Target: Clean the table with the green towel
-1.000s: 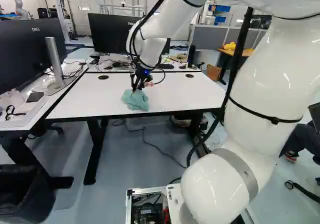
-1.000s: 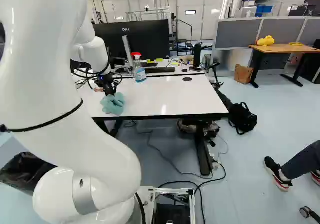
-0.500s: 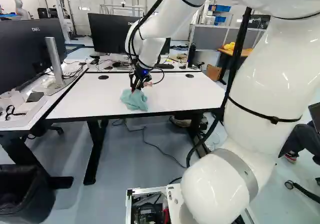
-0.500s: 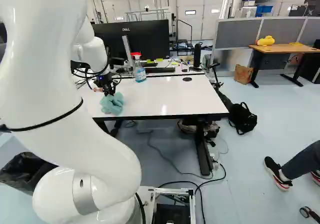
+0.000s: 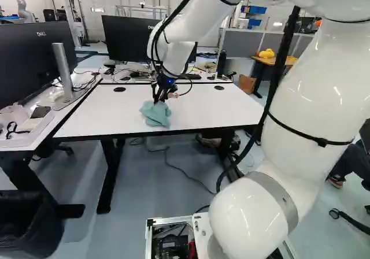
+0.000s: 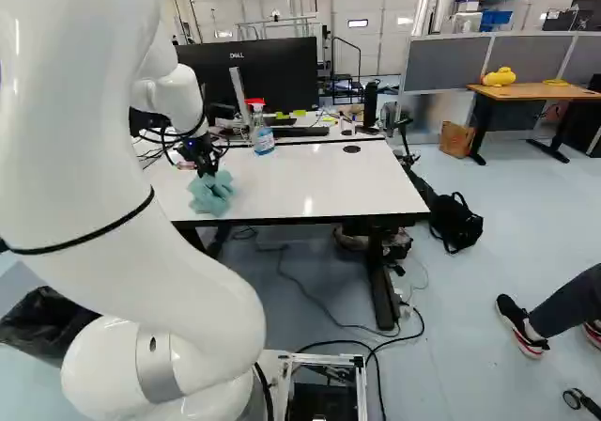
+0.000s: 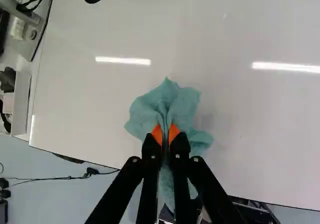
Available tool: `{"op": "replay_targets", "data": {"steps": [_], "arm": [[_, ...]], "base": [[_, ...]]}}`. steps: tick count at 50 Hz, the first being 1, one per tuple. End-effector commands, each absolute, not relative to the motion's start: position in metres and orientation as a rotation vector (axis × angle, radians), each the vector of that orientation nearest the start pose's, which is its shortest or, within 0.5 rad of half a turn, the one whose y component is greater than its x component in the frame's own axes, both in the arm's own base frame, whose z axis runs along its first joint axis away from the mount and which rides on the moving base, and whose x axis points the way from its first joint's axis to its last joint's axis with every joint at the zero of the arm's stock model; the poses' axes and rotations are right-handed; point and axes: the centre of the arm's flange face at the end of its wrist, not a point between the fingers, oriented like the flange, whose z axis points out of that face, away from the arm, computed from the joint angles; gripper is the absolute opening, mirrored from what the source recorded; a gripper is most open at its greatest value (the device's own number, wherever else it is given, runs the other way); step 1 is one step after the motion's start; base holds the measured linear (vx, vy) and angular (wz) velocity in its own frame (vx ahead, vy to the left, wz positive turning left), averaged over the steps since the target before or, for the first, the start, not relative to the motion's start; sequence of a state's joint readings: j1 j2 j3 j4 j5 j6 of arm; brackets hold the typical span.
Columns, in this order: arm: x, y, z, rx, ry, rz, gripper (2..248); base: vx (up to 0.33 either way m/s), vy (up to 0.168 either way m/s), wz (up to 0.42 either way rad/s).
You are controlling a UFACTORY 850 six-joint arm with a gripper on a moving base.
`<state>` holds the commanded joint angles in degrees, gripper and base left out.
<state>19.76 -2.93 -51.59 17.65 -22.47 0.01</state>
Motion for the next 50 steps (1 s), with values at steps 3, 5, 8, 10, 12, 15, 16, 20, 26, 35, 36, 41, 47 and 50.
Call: {"op": "replay_targets", "data": {"steps": [3, 5, 8, 10, 12, 15, 16, 20, 26, 35, 36, 41, 47, 50], "arm": [[0.448, 0.166, 0.509, -2.821, -0.107, -0.61, 35], [0.449, 0.162, 0.51, -2.822, -0.095, -0.616, 35], [0.451, 0.157, 0.51, -2.824, -0.08, -0.618, 35], [0.452, 0.154, 0.51, -2.826, -0.069, -0.62, 35], [0.453, 0.15, 0.51, -2.827, -0.058, -0.621, 35], [0.455, 0.145, 0.51, -2.83, -0.041, -0.624, 35], [0.456, 0.143, 0.51, -2.83, -0.035, -0.625, 35], [0.458, 0.136, 0.51, -2.833, -0.013, -0.628, 35], [0.461, 0.125, 0.51, -2.837, 0.02, -0.633, 35], [0.465, 0.109, 0.51, -2.843, 0.069, -0.64, 35], [0.465, 0.107, 0.51, -2.843, 0.075, -0.641, 35], [0.467, 0.098, 0.51, -2.846, 0.102, -0.645, 35], [0.47, 0.088, 0.51, -2.849, 0.135, -0.649, 35], [0.471, 0.082, 0.51, -2.85, 0.152, -0.652, 35]], "base": [[0.0, 0.0, 0.0], [0.0, 0.0, 0.0], [0.0, 0.0, 0.0], [0.0, 0.0, 0.0], [0.0, 0.0, 0.0], [0.0, 0.0, 0.0], [0.0, 0.0, 0.0], [0.0, 0.0, 0.0], [0.0, 0.0, 0.0], [0.0, 0.0, 0.0], [0.0, 0.0, 0.0], [0.0, 0.0, 0.0], [0.0, 0.0, 0.0], [0.0, 0.0, 0.0]]}}
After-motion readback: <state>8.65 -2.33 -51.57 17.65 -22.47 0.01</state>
